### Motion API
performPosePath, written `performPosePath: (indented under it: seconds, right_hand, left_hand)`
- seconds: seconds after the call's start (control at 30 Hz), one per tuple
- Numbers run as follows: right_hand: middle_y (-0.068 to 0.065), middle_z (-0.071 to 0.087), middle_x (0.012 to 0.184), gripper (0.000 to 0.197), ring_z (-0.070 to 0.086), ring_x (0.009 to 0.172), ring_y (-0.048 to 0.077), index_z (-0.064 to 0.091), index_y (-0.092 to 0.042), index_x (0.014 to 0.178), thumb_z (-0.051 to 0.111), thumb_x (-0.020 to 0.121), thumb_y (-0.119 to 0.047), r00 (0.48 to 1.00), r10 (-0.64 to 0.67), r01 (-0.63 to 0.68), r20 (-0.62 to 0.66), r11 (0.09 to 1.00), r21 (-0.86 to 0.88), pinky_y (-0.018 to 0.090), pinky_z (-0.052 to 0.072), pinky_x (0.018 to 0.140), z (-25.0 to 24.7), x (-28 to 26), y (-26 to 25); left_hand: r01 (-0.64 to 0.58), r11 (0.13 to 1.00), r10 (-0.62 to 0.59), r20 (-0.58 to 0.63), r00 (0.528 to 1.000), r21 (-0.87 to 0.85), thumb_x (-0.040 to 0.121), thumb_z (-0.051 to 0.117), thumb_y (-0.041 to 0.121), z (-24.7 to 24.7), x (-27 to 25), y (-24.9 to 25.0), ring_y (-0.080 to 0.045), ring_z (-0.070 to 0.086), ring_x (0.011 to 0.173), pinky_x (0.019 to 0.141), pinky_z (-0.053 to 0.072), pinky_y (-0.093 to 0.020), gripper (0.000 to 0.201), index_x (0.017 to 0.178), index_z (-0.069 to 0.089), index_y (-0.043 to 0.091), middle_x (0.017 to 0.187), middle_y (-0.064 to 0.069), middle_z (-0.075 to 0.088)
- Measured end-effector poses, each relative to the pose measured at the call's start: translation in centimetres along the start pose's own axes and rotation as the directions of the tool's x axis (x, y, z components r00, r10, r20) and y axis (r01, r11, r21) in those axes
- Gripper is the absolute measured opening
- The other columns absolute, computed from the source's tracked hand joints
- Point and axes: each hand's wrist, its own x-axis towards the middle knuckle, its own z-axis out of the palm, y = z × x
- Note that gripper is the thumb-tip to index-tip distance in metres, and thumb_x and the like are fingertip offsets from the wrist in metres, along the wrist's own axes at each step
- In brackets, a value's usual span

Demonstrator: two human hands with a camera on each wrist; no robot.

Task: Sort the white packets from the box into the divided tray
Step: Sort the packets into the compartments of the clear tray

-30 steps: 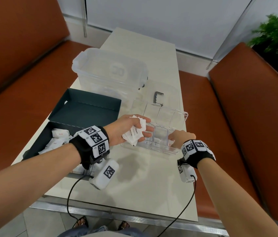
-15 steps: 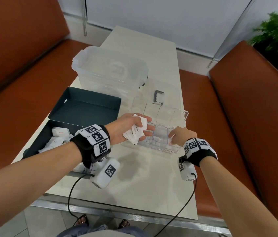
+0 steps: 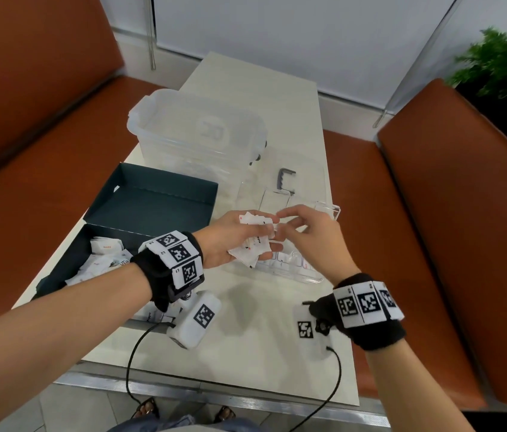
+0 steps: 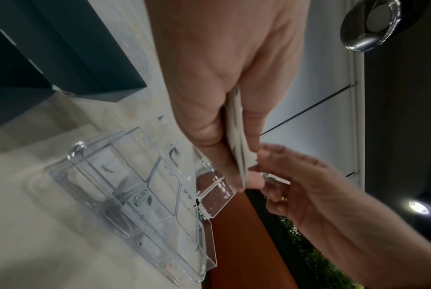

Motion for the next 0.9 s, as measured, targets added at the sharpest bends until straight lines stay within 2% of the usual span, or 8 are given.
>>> performPosePath:
  seconds: [0.07,0.13,0.2,0.27,0.47,0.63,0.8,0.9]
  right_hand:
    - [-0.008,0.064,0.077,0.027,0.063,0.062,-0.001,0.063,-0.029,0.102,0.076,0.078,-0.033,0.999,0.007,-0.013,0.046,0.991,0.13,0.011,0.046,0.055,1.3,-0.9,-1.2]
    - [-0.006,0.058,0.079,0.041,0.067,0.07,0.012,0.059,-0.023,0.108,0.081,0.073,-0.029,0.999,0.014,-0.021,0.044,0.989,0.146,0.021,0.054,0.062,2.4,-1.2,-1.6]
    - [-0.003,0.059,0.079,0.042,0.069,0.067,0.02,0.058,-0.021,0.109,0.08,0.074,-0.022,0.998,0.062,-0.061,0.001,0.981,0.186,0.019,0.052,0.057,2.8,-0.9,-1.3]
    - [-0.003,0.063,0.077,0.036,0.067,0.065,0.016,0.058,-0.023,0.106,0.078,0.076,-0.017,0.992,0.119,-0.106,-0.044,0.97,0.219,0.012,0.045,0.051,2.6,-0.5,-0.7]
    - [0.007,0.071,0.08,0.01,0.068,0.063,0.023,0.067,-0.011,0.097,0.066,0.087,-0.008,0.989,0.144,-0.125,-0.025,0.922,0.366,0.029,0.051,0.051,1.7,-0.3,0.1]
    - [0.013,0.058,0.084,0.021,0.056,0.067,0.017,0.065,-0.006,0.099,0.045,0.1,-0.006,0.979,0.198,-0.187,0.038,0.816,0.547,0.027,0.054,0.06,0.4,-0.1,0.5]
    - [0.004,0.063,0.075,0.019,0.06,0.058,0.011,0.064,-0.018,0.1,0.062,0.09,-0.002,0.98,0.181,-0.103,-0.08,0.813,0.574,0.022,0.053,0.055,-0.3,-0.2,1.1]
    - [0.009,0.066,0.081,0.013,0.065,0.06,0.014,0.063,-0.01,0.104,0.062,0.091,-0.007,0.951,0.267,-0.129,-0.154,0.798,0.589,0.023,0.054,0.056,-0.8,0.3,2.2]
  left_hand:
    - [-0.012,1.0,0.012,-0.008,1.0,0.009,0.093,0.062,0.019,0.2,0.1,0.0,-0.023,0.071,0.083,0.066,0.059,-0.032,0.03,0.118,0.061,0.004,0.102,-0.015,0.07]
    - [0.026,1.0,-0.026,0.019,0.999,0.016,0.094,0.057,0.035,0.3,0.2,0.2,-0.02,0.07,0.08,0.068,0.059,-0.031,0.035,0.116,0.063,0.008,0.099,-0.011,0.071]
    - [0.089,0.996,-0.088,0.069,0.994,-0.013,0.097,0.051,0.041,0.1,0.2,0.4,-0.023,0.065,0.09,0.086,0.054,-0.036,0.04,0.119,0.062,0.009,0.11,-0.012,0.067]
    - [0.127,0.989,-0.12,0.081,0.989,-0.08,0.098,0.046,0.033,-0.2,0.1,0.5,-0.025,0.061,0.093,0.097,0.048,-0.042,0.036,0.12,0.06,0.008,0.114,-0.014,0.064]
    - [0.046,0.991,-0.049,-0.025,0.998,-0.122,0.097,0.045,0.001,-0.5,0.0,0.3,-0.03,0.069,0.078,0.063,0.059,-0.037,0.03,0.122,0.059,0.005,0.102,-0.021,0.07]
    - [-0.023,0.996,0.019,-0.047,0.999,-0.091,0.095,0.052,-0.003,-0.7,-0.2,0.2,-0.036,0.07,0.096,0.068,0.061,-0.037,0.029,0.121,0.061,0.006,0.112,-0.023,0.068]
    - [-0.098,0.995,0.098,-0.109,0.989,0.01,0.089,0.06,-0.007,-0.9,-0.4,0.2,-0.03,0.071,0.079,0.067,0.059,-0.034,0.029,0.116,0.063,0.003,0.108,-0.023,0.069]
    - [-0.124,0.992,0.12,-0.157,0.98,-0.017,0.088,0.06,-0.01,-1.1,-0.5,0.4,-0.032,0.07,0.076,0.058,0.057,-0.03,0.028,0.113,0.063,0.002,0.106,-0.024,0.067]
